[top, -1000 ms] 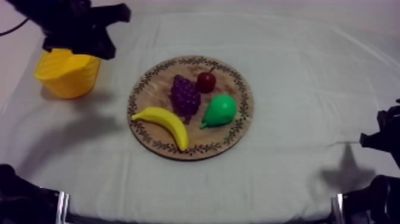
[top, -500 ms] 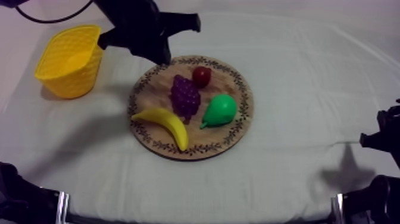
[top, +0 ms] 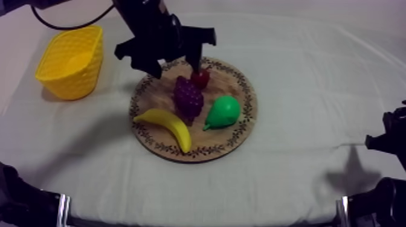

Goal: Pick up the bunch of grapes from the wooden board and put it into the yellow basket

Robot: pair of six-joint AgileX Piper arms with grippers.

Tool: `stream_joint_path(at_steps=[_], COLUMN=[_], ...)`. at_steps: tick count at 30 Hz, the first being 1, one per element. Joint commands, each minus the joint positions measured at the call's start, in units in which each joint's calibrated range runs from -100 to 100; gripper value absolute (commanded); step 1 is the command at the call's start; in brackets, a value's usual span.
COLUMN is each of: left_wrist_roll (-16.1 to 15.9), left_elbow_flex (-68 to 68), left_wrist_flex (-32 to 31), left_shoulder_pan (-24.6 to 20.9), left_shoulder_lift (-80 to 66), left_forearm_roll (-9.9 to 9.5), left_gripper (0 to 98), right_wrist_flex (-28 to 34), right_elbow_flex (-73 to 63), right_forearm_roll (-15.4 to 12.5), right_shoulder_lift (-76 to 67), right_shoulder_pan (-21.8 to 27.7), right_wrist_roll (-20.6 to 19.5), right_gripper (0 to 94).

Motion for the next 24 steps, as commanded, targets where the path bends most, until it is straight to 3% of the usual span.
stream_joint_path(at_steps=[1,7,24], left_wrist_roll=[-0.6,-1.8,-5.4], left_elbow_flex=[-0.1,-0.5,-8.4], left_wrist_flex=[-0.6,-2.2,-3.5], left_shoulder_pan=[0.0,-0.5,-3.2], left_shoulder_lift=[1.3,6.0,22.0], left_forearm_roll=[0.26,0.92,1.58], left_gripper=[85.5,93.8,95.4], right_wrist_flex=[0.0,0.0,0.0], right_elbow_flex=[0.0,0.0,0.0], right_forearm_roll=[0.0,0.0,0.0], right_shoulder_lift=[0.0,0.0,0.0], right_shoulder_pan=[0.0,0.0,0.0], right_wrist_roll=[0.0,0.0,0.0], right_gripper=[0.3,0.3,0.3])
